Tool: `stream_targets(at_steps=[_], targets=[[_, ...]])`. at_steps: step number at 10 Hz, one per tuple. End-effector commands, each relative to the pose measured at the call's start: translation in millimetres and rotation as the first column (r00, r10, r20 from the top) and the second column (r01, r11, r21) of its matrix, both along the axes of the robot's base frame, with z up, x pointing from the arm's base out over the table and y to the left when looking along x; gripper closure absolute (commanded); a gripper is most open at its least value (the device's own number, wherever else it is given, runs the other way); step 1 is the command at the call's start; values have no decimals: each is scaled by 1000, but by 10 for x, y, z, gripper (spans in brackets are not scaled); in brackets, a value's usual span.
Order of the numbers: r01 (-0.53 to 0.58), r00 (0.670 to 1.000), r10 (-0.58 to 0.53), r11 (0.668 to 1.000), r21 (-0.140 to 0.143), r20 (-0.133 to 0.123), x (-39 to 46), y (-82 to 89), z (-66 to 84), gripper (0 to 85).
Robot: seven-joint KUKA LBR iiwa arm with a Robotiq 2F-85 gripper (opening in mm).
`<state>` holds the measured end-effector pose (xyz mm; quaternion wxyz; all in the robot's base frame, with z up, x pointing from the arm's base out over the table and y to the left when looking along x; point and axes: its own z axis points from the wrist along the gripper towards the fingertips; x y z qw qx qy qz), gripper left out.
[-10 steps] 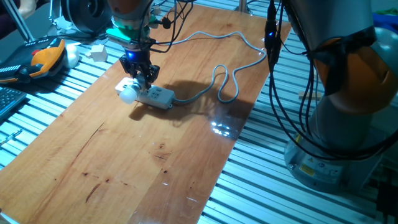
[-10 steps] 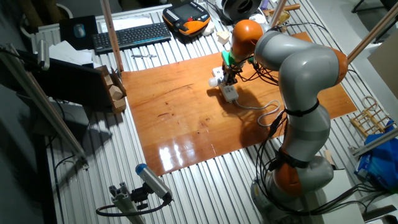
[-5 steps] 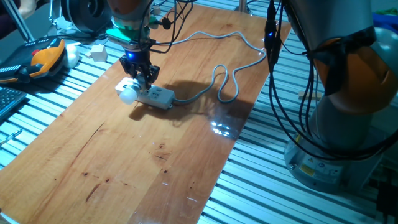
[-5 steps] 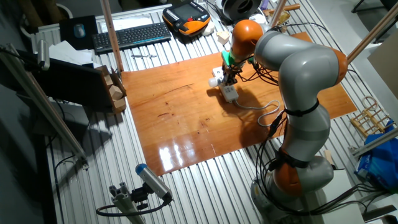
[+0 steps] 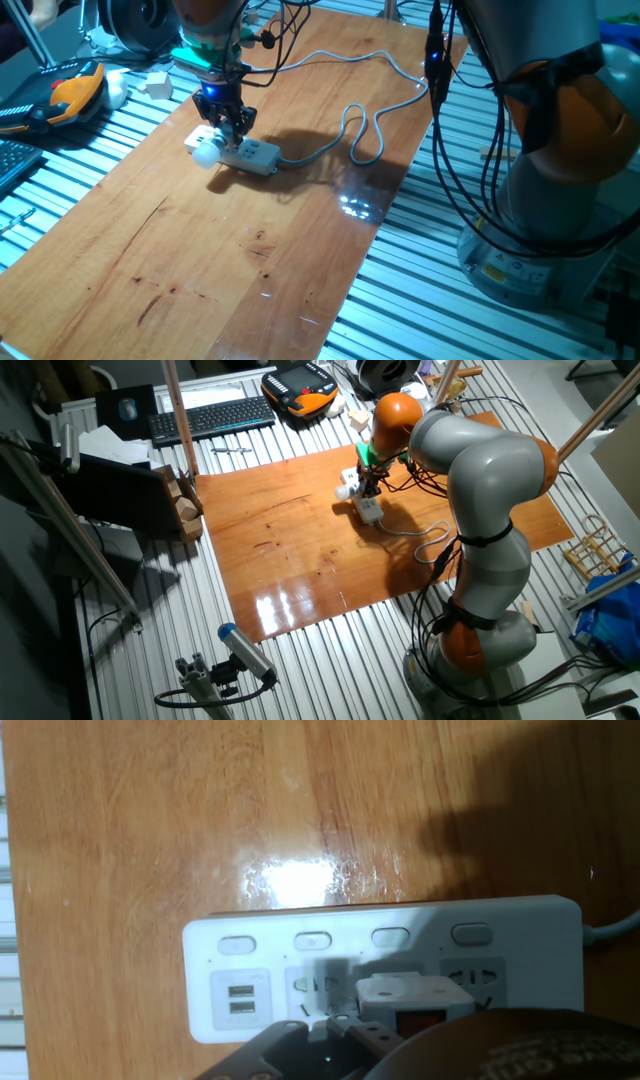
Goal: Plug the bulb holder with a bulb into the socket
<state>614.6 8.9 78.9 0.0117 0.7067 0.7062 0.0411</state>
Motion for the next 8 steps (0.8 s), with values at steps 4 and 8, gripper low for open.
stream_targets(at_steps=[4,8], targets=[[-1,1000,1,1000,0,-1,3,2,-18,850],[-4,1000,4,1000,6,-1,5,13,-57,850]])
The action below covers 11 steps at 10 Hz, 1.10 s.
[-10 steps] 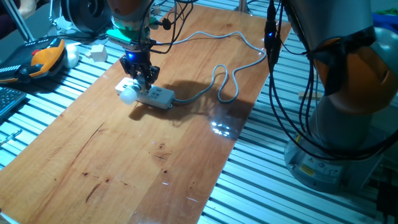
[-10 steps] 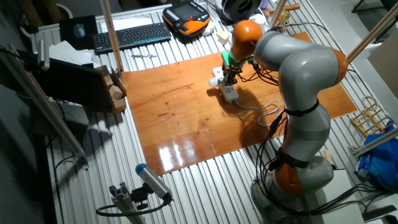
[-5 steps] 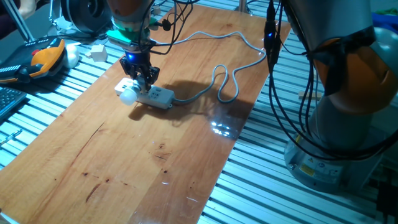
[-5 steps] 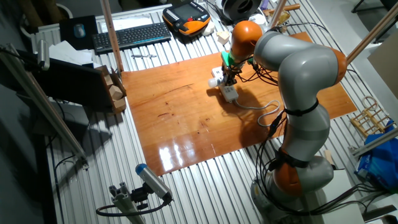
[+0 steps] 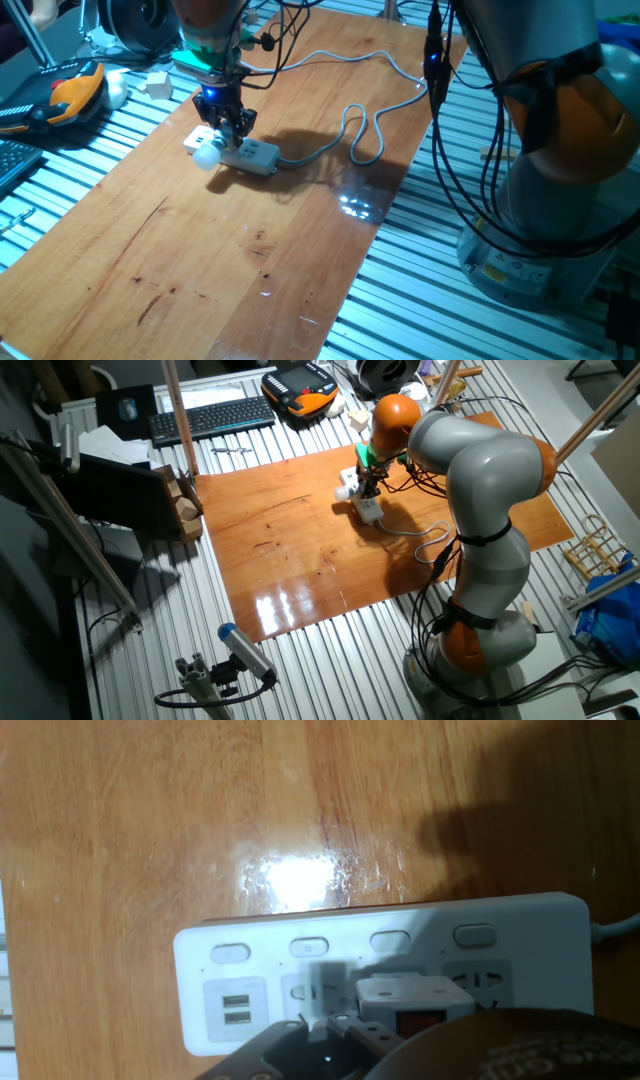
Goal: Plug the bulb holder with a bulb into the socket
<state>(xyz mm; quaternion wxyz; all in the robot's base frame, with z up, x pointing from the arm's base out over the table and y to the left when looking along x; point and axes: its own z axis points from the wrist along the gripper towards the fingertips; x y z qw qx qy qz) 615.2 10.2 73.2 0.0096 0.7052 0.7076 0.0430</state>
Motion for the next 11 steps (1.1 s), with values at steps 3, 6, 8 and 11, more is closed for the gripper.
stream_targets(at_steps=[3,6,8,11], targets=[[-1,1000,1,1000,-1,1,0,4,-19,850],[-5,1000,5,1000,-3,0,2,11,-28,850],[-8,1000,8,1000,-6,-3,3,13,-31,850],[-8,1000,8,1000,-6,-8,5,16,-38,850]])
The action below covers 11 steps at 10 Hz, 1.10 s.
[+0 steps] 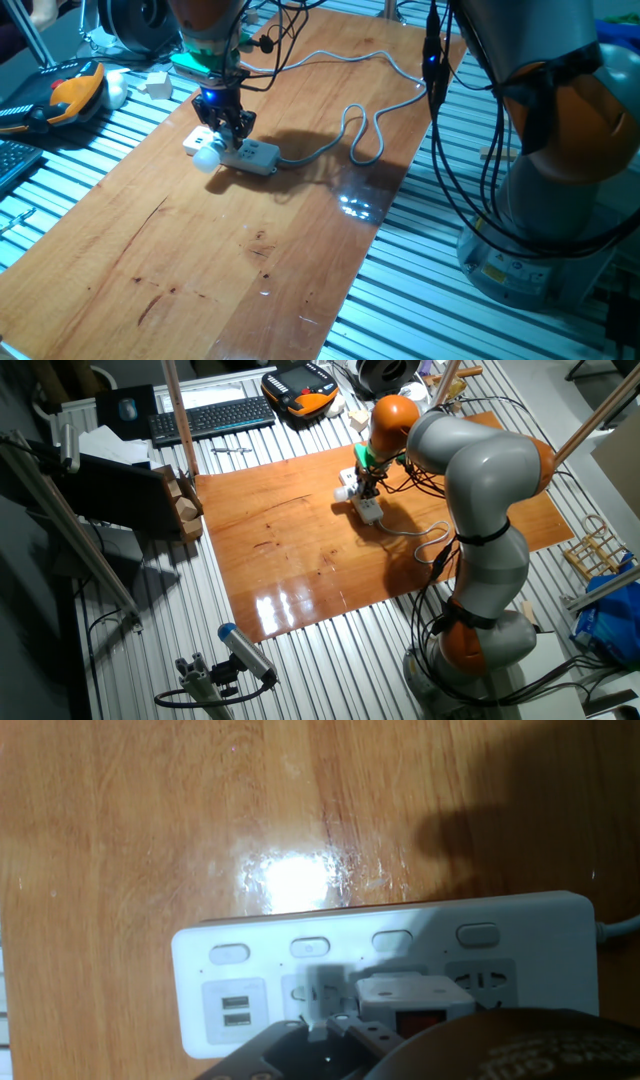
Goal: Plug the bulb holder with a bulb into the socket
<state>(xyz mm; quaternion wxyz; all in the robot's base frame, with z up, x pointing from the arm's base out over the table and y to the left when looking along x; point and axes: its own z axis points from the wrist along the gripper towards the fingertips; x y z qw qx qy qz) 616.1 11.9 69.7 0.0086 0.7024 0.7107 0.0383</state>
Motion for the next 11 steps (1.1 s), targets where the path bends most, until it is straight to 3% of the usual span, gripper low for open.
stream_targets(at_steps=[1,4,5,6,8,9,10,11], targets=[[0,1000,0,1000,1,-3,-2,-2,-7,850],[-2,1000,2,1000,8,14,-3,0,-14,850],[-2,1000,2,1000,7,20,-2,4,-15,510],[-2,1000,2,1000,7,23,-2,7,-14,510],[-3,1000,3,1000,3,28,-1,9,-12,170],[-3,1000,3,1000,3,28,-1,9,-12,170],[-1,999,1,1000,3,32,-1,10,-12,0],[-3,999,3,1000,2,36,-1,10,-12,0]])
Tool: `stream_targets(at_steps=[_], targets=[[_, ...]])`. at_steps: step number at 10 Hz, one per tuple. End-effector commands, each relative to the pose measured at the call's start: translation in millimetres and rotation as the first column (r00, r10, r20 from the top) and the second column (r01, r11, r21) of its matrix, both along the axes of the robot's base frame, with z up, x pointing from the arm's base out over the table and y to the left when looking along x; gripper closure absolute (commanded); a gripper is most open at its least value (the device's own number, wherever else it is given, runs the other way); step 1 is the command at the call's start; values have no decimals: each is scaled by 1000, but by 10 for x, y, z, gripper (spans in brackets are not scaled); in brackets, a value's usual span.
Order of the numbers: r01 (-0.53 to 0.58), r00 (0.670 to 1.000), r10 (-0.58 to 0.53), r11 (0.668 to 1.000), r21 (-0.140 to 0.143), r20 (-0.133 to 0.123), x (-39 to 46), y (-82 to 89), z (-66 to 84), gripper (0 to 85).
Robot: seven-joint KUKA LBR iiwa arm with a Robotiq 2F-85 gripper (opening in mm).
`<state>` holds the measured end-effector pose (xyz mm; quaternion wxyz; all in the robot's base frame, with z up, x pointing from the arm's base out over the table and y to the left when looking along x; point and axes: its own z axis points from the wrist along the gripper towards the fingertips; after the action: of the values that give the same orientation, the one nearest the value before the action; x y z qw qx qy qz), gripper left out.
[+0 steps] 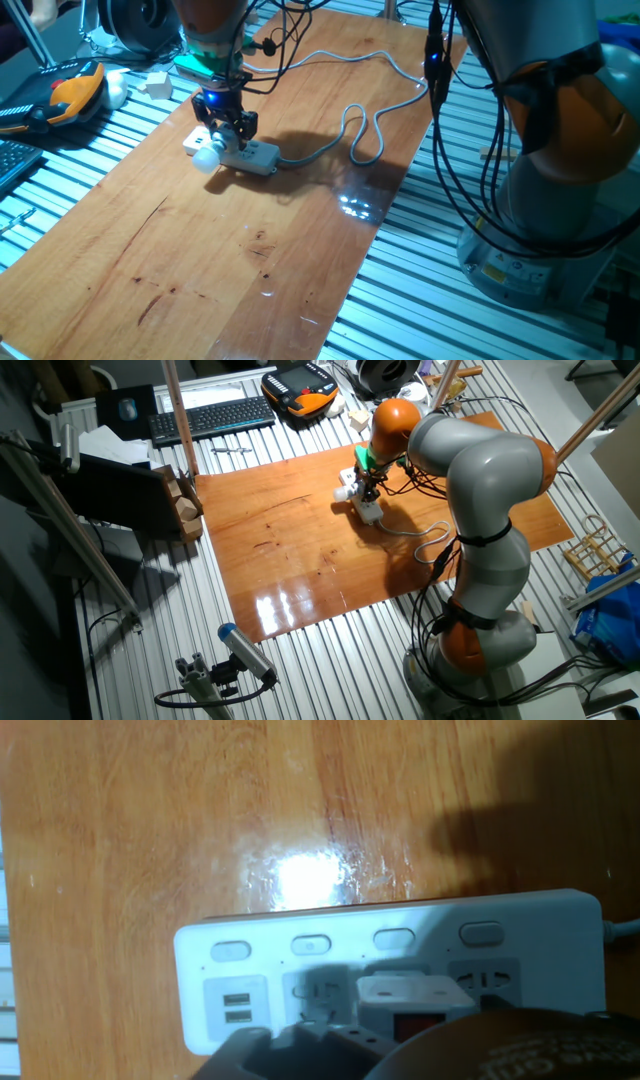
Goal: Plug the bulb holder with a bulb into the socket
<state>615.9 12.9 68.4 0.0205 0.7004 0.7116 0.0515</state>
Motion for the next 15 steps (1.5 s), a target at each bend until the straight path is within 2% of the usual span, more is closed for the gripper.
stream_targets(at_steps=[1,3,5,8,10,12,14,15], targets=[[-2,1000,2,1000,-2,3,-1,0,3,0],[-11,1000,11,1000,-3,7,-14,7,45,0],[-16,1000,17,1000,5,-5,-22,27,135,0],[-21,999,21,1000,8,-36,20,105,365,0],[-40,998,41,999,10,-56,51,222,581,0],[-113,992,113,994,10,-63,102,345,797,0],[-248,967,248,969,7,-56,117,486,935,0],[-302,952,302,953,8,-49,120,564,973,170]])
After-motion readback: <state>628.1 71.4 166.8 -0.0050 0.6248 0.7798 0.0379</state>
